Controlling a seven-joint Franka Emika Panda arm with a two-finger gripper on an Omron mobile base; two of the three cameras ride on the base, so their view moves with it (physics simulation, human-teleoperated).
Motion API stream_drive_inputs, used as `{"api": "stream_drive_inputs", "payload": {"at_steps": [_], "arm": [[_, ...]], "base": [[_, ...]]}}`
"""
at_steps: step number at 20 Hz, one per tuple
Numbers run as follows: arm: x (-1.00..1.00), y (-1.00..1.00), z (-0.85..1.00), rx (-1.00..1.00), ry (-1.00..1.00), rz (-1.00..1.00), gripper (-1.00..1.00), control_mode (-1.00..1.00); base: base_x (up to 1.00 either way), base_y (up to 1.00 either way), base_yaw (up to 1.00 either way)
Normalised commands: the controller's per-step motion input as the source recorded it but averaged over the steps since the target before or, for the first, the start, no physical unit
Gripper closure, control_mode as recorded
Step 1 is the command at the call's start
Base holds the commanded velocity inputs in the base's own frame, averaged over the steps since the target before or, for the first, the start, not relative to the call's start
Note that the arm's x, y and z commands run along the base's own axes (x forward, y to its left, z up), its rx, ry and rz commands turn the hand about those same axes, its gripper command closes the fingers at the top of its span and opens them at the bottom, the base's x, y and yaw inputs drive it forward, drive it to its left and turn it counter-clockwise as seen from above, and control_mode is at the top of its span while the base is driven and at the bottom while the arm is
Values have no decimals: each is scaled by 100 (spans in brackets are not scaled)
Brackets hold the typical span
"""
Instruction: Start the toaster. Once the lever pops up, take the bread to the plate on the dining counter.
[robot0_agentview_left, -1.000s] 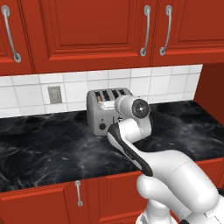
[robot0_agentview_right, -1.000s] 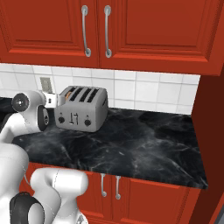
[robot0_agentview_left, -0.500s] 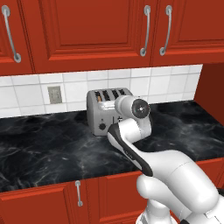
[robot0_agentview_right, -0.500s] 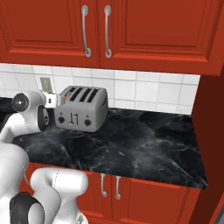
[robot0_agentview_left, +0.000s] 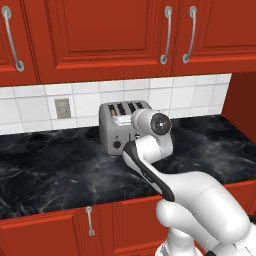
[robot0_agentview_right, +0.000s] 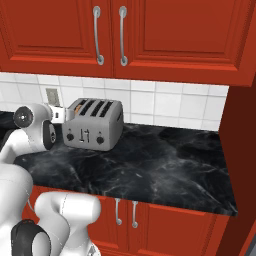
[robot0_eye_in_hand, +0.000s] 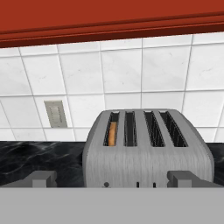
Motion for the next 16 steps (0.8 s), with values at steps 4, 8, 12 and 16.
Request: {"api": "stream_drive_inputs", "payload": {"at_steps": [4,8,12,16], "arm": [[0,0,0,0,0,0,-100,-100],[0,0,0,0,0,0,-100,-100],[0,0,0,0,0,0,-100,-100],[0,0,0,0,0,0,-100,-100]], "base": [[0,0,0],[0,0,0],[0,0,0],[0,0,0]]}}
